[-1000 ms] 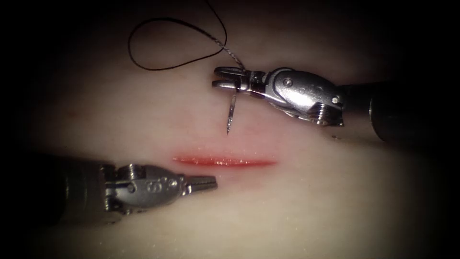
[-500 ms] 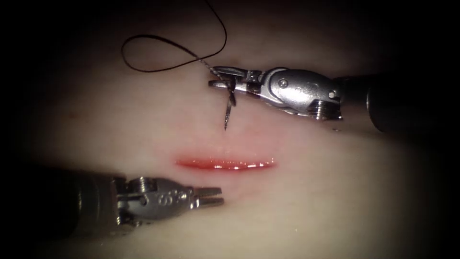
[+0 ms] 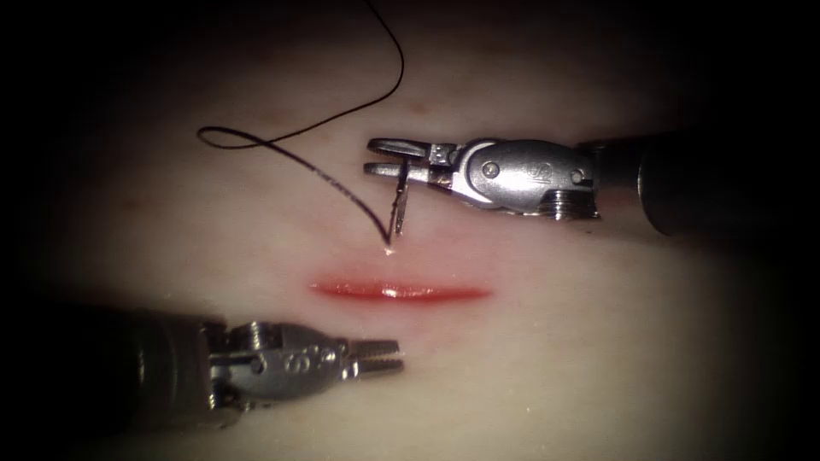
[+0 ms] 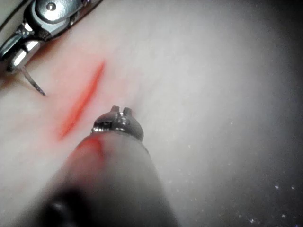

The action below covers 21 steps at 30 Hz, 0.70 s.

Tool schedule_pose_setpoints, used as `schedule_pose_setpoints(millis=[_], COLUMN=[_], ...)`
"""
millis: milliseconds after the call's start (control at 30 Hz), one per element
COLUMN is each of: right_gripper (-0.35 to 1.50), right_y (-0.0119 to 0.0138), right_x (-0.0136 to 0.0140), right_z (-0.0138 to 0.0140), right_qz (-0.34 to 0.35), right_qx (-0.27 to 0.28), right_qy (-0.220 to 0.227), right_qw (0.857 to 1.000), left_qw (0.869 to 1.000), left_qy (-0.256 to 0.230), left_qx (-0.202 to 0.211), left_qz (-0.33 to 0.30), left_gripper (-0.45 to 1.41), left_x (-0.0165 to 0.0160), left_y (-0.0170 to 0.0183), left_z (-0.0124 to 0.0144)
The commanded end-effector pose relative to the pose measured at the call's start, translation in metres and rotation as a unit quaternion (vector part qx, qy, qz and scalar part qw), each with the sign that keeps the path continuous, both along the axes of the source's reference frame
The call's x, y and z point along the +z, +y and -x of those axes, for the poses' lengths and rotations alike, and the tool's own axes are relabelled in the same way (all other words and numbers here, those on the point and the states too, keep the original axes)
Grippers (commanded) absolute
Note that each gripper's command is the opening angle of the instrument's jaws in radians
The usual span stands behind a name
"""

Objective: Wound Closure
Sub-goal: Throw suture into the skin above the incision with right needle holder

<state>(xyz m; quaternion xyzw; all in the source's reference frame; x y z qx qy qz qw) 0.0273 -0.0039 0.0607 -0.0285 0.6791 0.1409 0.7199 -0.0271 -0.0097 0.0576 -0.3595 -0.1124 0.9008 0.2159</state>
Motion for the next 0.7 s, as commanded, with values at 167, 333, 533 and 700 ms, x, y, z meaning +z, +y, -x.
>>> schedule_pose_setpoints(millis=[167, 333, 533, 700], right_gripper=[-0.35, -0.35, -0.35, -0.35], right_y=[-0.0030, -0.0063, -0.0096, -0.0098], right_x=[0.0022, 0.0033, 0.0045, 0.0048], right_z=[-0.0007, -0.0001, -0.0001, -0.0001], right_qz=[0.047, 0.125, 0.155, 0.158], right_qx=[-0.011, -0.020, -0.018, -0.019], right_qy=[-0.016, -0.028, -0.032, -0.044], right_qw=[0.999, 0.992, 0.987, 0.986], left_qw=[1.000, 1.000, 1.000, 1.000], left_qy=[-0.003, -0.003, 0.011, 0.014], left_qx=[0.003, 0.004, -0.005, -0.010], left_qz=[-0.003, -0.009, -0.012, -0.016], left_gripper=[-0.15, -0.15, -0.15, -0.15], left_x=[0.0002, -0.0005, -0.0012, -0.0014], left_y=[-0.0003, 0.0003, 0.0010, 0.0010], left_z=[0.0000, -0.0018, -0.0041, -0.0051])
